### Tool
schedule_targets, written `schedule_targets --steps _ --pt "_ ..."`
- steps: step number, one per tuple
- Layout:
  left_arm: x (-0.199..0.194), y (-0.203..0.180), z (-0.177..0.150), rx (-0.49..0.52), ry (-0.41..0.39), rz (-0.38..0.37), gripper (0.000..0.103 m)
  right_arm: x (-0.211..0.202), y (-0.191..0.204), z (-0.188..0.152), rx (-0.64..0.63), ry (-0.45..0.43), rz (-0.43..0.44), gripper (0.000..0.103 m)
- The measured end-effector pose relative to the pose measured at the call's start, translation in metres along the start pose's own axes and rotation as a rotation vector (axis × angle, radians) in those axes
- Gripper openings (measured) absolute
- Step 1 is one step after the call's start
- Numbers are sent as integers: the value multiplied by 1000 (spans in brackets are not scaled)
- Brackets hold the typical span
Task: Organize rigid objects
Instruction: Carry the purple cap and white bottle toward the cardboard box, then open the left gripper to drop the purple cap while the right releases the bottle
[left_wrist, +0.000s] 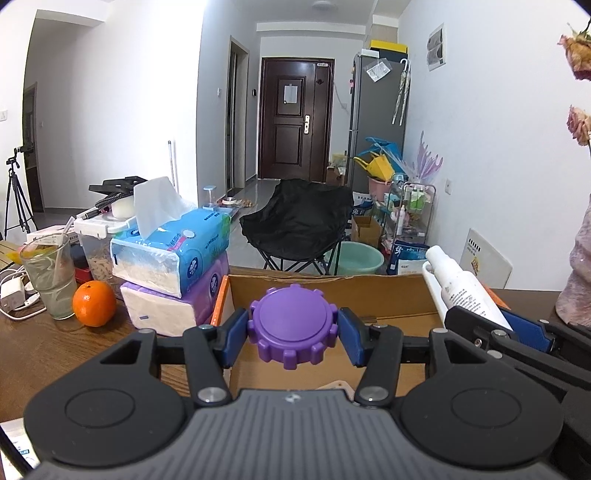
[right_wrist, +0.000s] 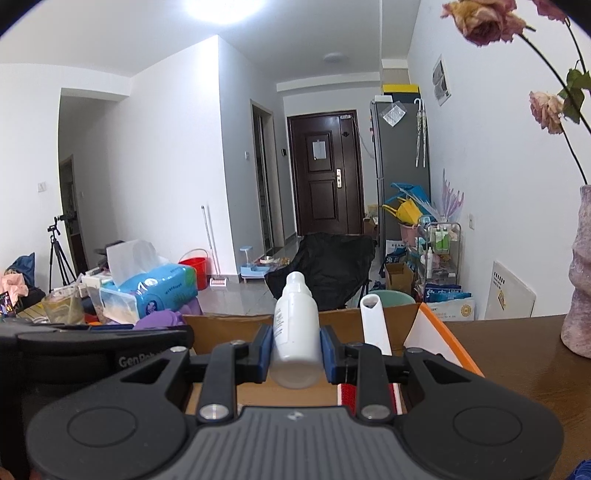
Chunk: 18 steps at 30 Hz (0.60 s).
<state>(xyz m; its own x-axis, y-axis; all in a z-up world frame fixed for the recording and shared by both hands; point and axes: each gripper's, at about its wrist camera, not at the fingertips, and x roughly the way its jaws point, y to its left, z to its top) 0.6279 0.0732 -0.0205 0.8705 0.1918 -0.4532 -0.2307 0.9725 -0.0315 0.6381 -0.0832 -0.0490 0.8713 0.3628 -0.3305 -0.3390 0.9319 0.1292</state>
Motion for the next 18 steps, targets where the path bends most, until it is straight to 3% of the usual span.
schedule_targets --steps 15,18 --pt "16 1 -9 28 32 10 55 18 -5 -12 4 51 -6 27" --pt "14 2 -8 42 29 22 61 17 -8 -11 20 56 -24 27"
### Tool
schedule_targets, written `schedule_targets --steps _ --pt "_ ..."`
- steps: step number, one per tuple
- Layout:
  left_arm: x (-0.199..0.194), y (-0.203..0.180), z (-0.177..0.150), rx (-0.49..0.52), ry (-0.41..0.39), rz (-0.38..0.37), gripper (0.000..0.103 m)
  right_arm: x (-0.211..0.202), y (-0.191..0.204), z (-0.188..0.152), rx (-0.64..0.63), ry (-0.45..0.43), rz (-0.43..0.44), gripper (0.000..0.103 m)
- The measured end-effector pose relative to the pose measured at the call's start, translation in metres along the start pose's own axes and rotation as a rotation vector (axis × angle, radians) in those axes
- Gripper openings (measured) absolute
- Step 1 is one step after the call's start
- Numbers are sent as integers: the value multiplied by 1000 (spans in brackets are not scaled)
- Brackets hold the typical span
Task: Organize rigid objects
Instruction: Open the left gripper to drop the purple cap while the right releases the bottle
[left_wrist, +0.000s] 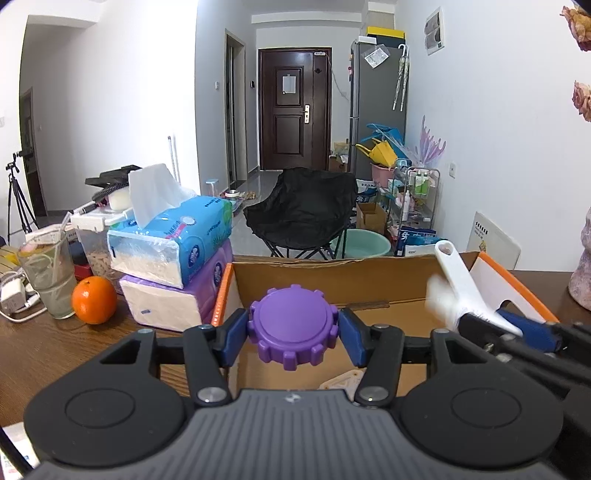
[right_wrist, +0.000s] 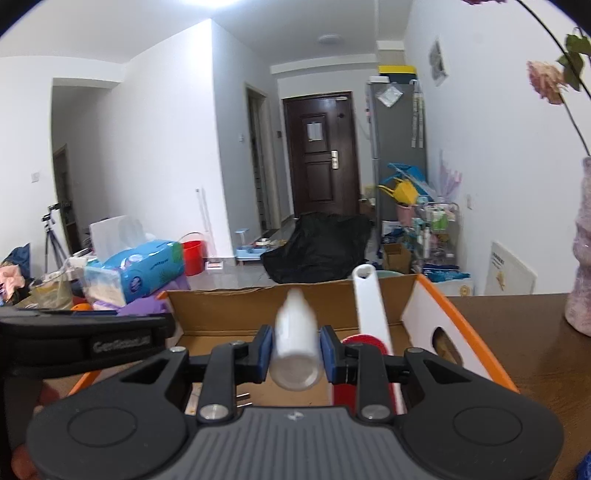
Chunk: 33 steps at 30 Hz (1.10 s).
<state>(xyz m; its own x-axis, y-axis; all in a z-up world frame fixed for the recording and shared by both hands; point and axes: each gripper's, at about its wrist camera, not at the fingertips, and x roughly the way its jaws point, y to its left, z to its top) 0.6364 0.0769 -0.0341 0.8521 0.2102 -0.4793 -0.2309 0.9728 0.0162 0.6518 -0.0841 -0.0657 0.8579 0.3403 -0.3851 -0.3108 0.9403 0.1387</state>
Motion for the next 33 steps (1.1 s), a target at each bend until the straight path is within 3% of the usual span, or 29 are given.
schedule_targets --steps 2,4,7,9,33 --pt "-1 2 0 -7 -6 14 86 -1 -2 2 2 7 -15 39" --pt "-3 4 1 -5 -27 30 88 -2 -3 3 5 11 -27 71" --pt "-5 6 2 -4 -38 60 101 -2 -3 5 -12 17 -66 89" --pt "-4 9 2 -13 -43 77 103 -3 -4 6 -14 21 -79 102" --pt "-17 19 3 -42 -36 84 103 -29 0 7 -42 15 -112 103"
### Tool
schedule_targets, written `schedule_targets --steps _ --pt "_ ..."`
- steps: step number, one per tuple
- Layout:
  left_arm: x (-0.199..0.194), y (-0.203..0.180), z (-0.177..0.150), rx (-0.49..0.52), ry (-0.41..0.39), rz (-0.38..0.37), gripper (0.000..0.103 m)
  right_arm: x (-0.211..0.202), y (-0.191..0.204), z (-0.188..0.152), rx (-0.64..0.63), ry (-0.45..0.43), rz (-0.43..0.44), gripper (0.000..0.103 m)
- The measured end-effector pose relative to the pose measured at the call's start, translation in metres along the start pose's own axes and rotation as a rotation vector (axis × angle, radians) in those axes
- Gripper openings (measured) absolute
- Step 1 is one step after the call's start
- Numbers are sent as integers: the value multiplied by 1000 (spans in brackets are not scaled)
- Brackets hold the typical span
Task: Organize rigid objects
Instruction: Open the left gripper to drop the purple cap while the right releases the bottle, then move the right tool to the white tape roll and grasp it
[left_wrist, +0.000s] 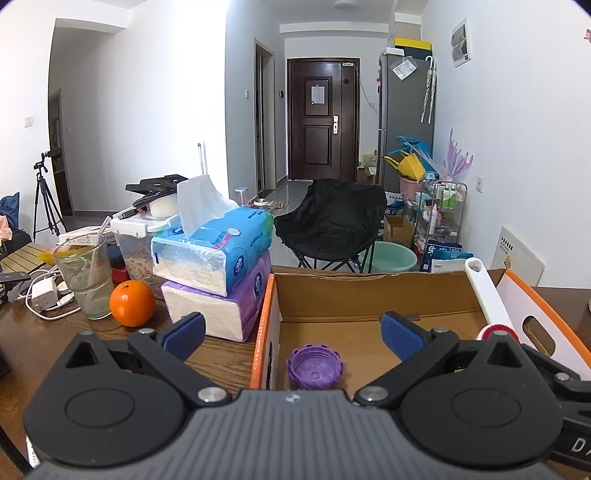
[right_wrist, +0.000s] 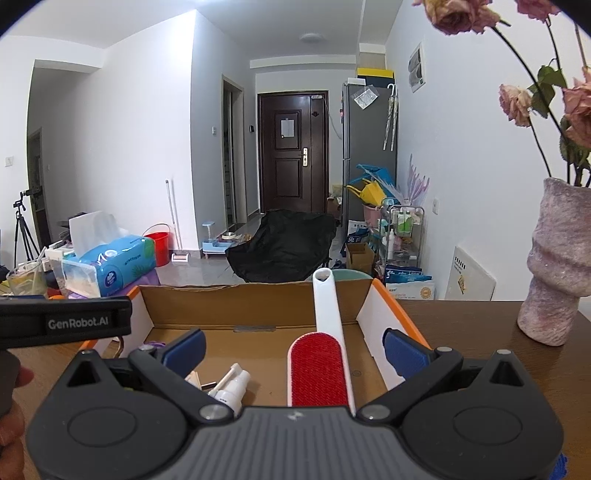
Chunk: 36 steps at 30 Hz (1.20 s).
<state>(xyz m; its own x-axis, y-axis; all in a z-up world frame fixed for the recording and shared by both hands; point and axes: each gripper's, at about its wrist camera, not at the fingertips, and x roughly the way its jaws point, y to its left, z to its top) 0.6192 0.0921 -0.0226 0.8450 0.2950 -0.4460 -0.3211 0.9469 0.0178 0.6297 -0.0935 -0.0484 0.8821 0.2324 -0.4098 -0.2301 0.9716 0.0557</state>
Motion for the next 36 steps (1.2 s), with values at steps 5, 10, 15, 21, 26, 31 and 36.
schedule_targets --steps 5,10,15,21,26,31,36 --pt "-12 8 -3 -5 -6 -9 103 -16 -1 -5 -2 -14 -12 103" --pt "-21 13 -7 -4 -3 -13 103 -33 0 -11 -12 -26 -18 103" --pt "-30 19 -12 -5 -6 -17 103 -47 1 -18 -8 -30 -18 103" --pt "-49 29 -25 6 -7 -18 103 -66 -3 -28 15 -33 -27 103" --pt "-63 39 -34 8 -4 -18 103 -83 -2 -39 23 -41 -39 103" --pt "-79 48 -45 10 -3 -24 103 -101 -1 -52 31 -49 -43 103" --pt "-98 56 -60 15 -11 -43 103 -121 0 -69 41 -52 -34 103"
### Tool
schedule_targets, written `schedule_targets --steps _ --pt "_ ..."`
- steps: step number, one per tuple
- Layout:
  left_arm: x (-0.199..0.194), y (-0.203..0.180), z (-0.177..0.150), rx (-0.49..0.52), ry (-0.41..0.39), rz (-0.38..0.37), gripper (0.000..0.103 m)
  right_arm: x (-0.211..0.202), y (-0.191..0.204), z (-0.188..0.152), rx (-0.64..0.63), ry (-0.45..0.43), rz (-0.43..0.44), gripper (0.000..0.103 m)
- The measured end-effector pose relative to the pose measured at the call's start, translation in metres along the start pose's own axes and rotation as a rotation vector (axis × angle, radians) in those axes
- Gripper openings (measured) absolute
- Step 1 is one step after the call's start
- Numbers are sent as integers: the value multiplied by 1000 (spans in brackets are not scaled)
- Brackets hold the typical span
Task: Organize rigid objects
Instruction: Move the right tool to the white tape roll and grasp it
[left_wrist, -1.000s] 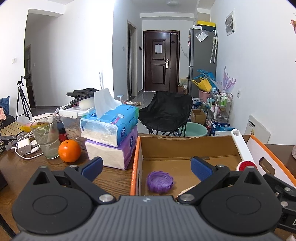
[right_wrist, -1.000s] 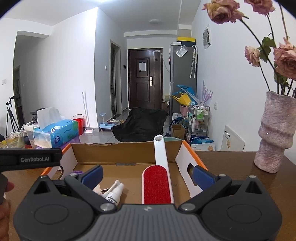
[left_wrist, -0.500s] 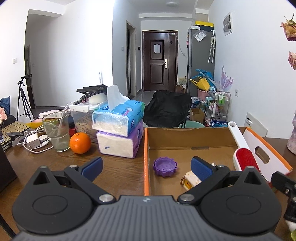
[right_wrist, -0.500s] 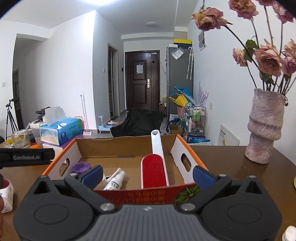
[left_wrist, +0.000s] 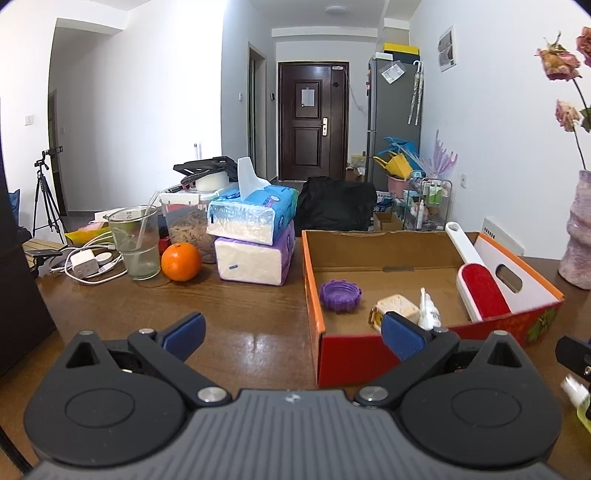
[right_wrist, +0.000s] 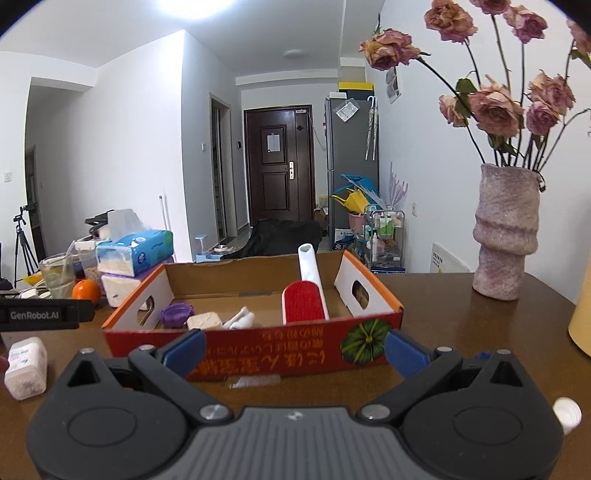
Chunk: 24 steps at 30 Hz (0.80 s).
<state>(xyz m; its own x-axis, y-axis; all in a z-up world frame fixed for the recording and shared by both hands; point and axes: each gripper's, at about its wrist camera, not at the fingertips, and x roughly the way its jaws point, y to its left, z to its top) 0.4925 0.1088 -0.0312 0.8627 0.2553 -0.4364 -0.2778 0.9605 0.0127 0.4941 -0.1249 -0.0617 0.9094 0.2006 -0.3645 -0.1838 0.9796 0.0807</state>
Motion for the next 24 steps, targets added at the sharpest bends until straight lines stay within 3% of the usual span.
schedule_targets --steps 12,24 --pt "-44 29 -36 3 4 12 103 -46 9 -43 -20 43 9 103" --pt "-65 57 -68 -5 50 11 103 -62 25 -78 -74 147 44 102"
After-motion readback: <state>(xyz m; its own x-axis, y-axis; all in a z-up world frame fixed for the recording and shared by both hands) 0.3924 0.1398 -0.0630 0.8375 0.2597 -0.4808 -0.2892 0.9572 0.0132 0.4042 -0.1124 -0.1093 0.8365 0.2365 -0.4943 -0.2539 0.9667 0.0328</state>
